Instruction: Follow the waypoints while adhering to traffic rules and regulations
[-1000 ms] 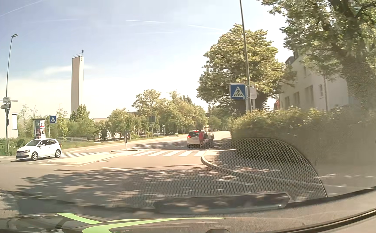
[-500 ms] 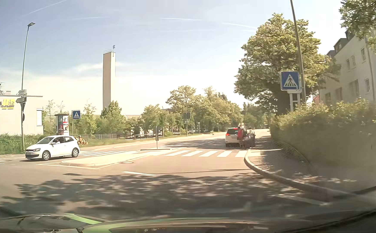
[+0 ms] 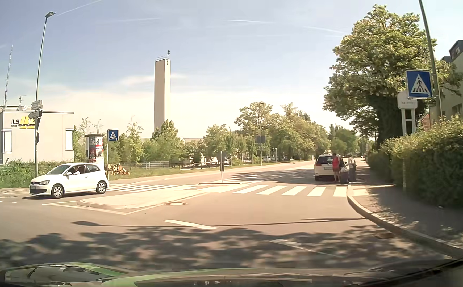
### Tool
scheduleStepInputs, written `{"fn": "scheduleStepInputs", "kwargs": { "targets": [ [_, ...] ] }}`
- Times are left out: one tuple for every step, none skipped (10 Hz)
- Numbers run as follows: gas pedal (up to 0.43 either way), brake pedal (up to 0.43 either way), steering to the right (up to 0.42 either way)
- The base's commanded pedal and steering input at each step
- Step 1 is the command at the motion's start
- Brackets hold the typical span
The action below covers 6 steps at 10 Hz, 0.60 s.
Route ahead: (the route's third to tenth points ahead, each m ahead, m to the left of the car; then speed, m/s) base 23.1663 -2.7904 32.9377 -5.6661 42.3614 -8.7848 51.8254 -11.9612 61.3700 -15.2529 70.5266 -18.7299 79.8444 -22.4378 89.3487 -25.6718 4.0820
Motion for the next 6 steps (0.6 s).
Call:
{"fn": "scheduleStepInputs", "kwargs": {
  "targets": [
    [0.0, 0.232, -0.088],
    [0.0, 0.232, -0.071],
    [0.0, 0.213, -0.053],
    [0.0, 0.201, -0.042],
    [0.0, 0.177, -0.033],
    [0.0, 0.159, -0.03]
  ]
}}
